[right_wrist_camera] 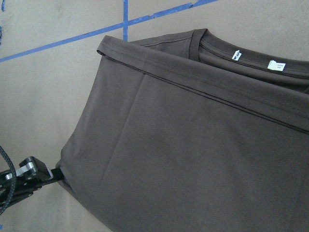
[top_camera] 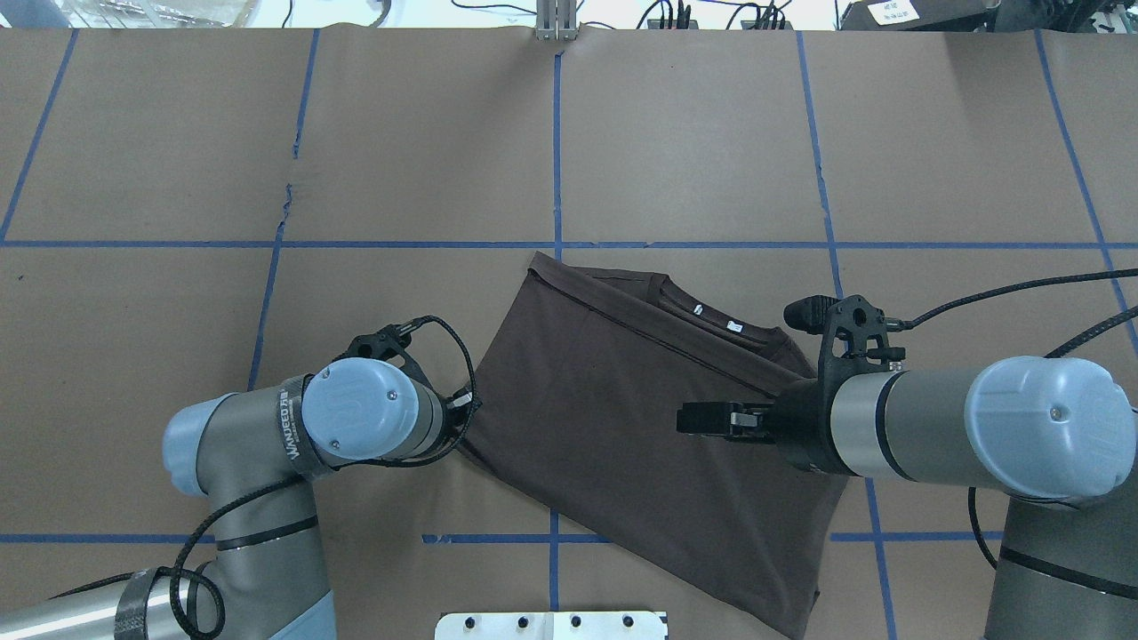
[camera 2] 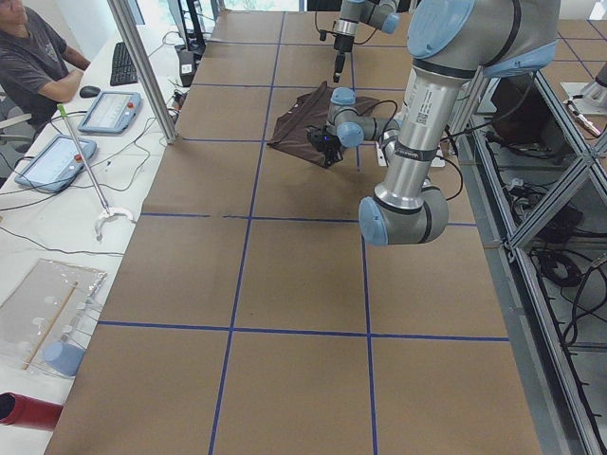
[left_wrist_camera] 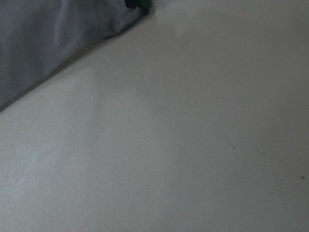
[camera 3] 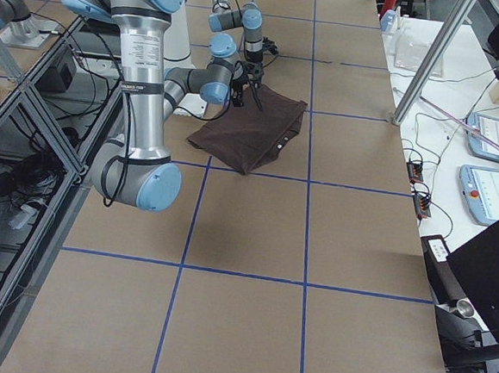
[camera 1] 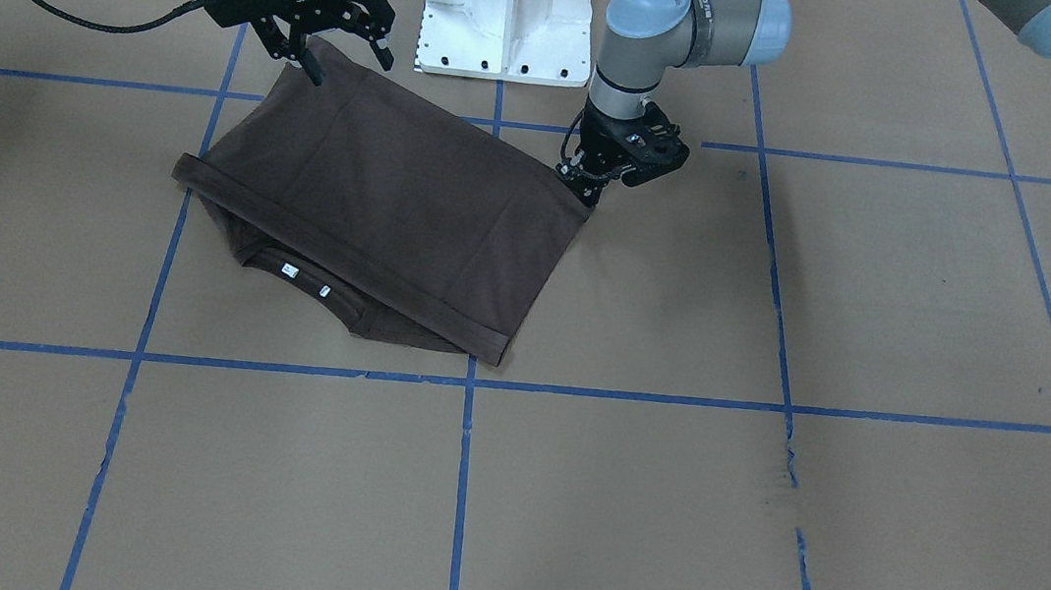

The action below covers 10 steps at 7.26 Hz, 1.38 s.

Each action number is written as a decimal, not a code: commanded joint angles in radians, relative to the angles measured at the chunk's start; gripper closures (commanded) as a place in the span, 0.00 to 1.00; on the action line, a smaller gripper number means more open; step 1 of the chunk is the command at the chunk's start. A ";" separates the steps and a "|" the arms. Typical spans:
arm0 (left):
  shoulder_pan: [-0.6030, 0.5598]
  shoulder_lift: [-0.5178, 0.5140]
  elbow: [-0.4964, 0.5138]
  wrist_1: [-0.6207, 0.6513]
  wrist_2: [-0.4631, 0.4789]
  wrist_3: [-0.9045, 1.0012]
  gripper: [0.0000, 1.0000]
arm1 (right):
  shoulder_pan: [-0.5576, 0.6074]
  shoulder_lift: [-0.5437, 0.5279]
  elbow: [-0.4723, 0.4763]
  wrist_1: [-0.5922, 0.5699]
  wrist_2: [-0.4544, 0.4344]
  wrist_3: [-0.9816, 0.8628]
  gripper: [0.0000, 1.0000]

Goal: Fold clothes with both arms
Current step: 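Push the shirt corner away from the robot with the left gripper, rotating it lengthwise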

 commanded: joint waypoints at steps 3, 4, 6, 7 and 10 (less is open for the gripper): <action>-0.252 -0.032 0.123 -0.024 0.003 0.230 1.00 | -0.001 -0.005 0.002 0.000 0.001 0.000 0.00; -0.310 -0.115 0.249 -0.058 0.005 0.338 1.00 | -0.001 -0.007 0.004 0.000 0.001 0.002 0.00; -0.392 -0.273 0.556 -0.278 0.005 0.449 1.00 | -0.001 -0.005 0.004 0.000 0.001 0.002 0.00; -0.398 -0.352 0.684 -0.376 0.009 0.561 1.00 | -0.004 -0.005 0.001 0.000 0.001 0.002 0.00; -0.392 -0.507 0.908 -0.489 0.060 0.591 1.00 | -0.003 -0.007 0.008 0.002 0.006 0.002 0.00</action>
